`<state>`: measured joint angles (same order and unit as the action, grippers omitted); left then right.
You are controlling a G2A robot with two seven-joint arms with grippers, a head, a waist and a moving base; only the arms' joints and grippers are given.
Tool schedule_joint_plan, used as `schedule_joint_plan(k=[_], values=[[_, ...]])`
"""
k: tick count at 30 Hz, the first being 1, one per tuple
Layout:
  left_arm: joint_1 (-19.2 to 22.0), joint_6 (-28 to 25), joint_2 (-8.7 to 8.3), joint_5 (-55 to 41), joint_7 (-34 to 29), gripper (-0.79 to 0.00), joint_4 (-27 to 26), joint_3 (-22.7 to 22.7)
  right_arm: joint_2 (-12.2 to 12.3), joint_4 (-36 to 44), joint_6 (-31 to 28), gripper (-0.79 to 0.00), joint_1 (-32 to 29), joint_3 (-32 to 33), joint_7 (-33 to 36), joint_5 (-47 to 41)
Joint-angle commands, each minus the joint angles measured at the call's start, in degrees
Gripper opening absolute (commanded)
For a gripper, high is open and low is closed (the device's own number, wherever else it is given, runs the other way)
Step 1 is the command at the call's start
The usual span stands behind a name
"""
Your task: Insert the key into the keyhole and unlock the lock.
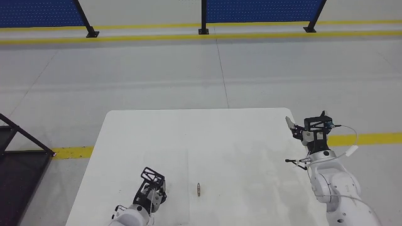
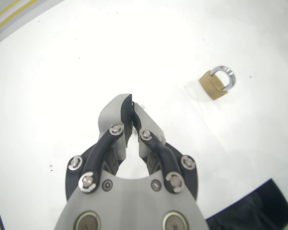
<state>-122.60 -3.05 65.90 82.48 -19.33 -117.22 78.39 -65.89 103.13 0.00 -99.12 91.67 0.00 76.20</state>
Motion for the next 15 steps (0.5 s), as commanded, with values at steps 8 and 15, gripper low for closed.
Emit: schedule_joint_plan(k=[8,15], values=[[-7.83,-16.21,-0.94,-19.84,18.06,-0.785,-4.5,11.64,0.0,0.0,0.0,0.0,0.0,0.0,0.0,0.0],[-7.66,-35.64,-1.88,-28.37,28.34,-0.785,2.0,18.79,0.04,2.64,-4.27,0.0,-3.74,-4.4,-0.26,7.87]])
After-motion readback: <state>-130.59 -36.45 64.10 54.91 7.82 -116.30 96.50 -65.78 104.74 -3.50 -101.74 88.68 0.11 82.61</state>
